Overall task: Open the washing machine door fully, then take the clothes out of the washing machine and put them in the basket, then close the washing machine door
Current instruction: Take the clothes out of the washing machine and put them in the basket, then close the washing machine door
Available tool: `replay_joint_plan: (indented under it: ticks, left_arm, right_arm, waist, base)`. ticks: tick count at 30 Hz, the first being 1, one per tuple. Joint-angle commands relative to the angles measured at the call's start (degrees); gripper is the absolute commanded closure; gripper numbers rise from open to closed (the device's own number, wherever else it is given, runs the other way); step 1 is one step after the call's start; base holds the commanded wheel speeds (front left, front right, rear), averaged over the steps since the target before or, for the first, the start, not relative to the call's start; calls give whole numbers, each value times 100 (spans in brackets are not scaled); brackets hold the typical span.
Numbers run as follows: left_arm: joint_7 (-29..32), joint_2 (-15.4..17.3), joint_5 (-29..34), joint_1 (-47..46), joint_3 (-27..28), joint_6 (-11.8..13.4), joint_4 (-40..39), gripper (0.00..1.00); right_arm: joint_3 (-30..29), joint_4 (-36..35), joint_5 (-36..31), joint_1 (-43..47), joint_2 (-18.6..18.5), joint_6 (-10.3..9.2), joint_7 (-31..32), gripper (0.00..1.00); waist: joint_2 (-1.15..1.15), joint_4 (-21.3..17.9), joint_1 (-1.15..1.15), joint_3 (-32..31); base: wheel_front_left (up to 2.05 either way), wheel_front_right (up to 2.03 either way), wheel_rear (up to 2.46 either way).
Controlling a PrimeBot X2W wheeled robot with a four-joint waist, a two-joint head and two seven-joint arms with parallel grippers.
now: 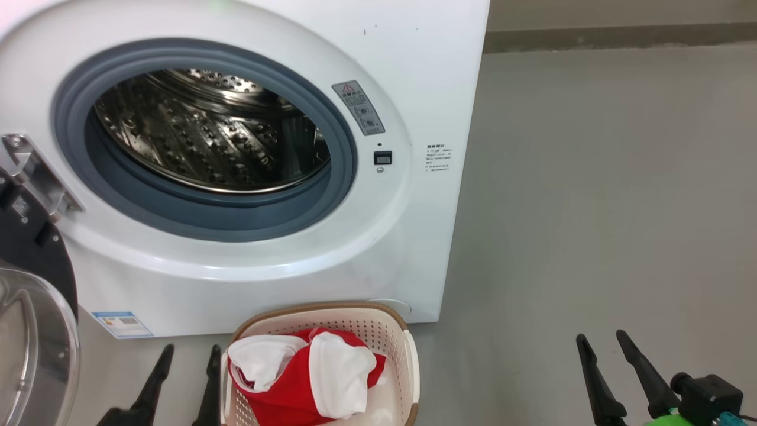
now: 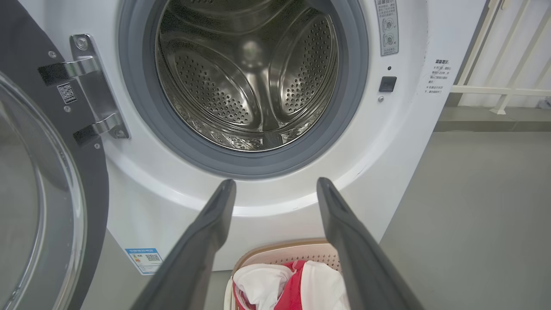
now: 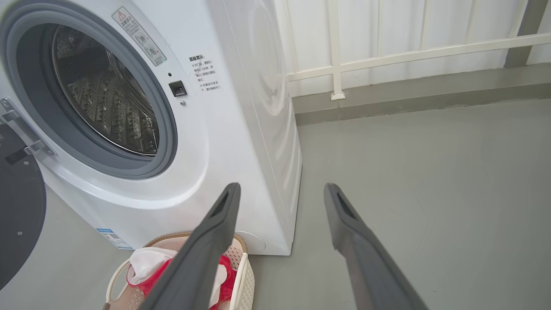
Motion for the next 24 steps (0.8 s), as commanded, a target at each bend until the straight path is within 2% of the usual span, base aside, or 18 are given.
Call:
replay_joint_plan:
  ticks: [1,10,24]
  left_arm:
    - [-29,54,33,-12,227,-31,-195,0]
    - [-29,22,2,555,443,-31,-609,0]
    - [-29,14,-11,583,479,-31,-701,0]
  right_arm:
    - [77,-165,32,-26,-107,37,-37,0]
    - [-93,-251,18,240,-76,37,-37,0]
    - [-141,-251,4,246,-12,37,-37,0]
  waist:
    - [0,31,0,-60]
    - [0,-10,0,-114]
    - [0,19,0,-119]
  base:
    - [0,0,0]
    - [0,0,0]
    - [0,0,0]
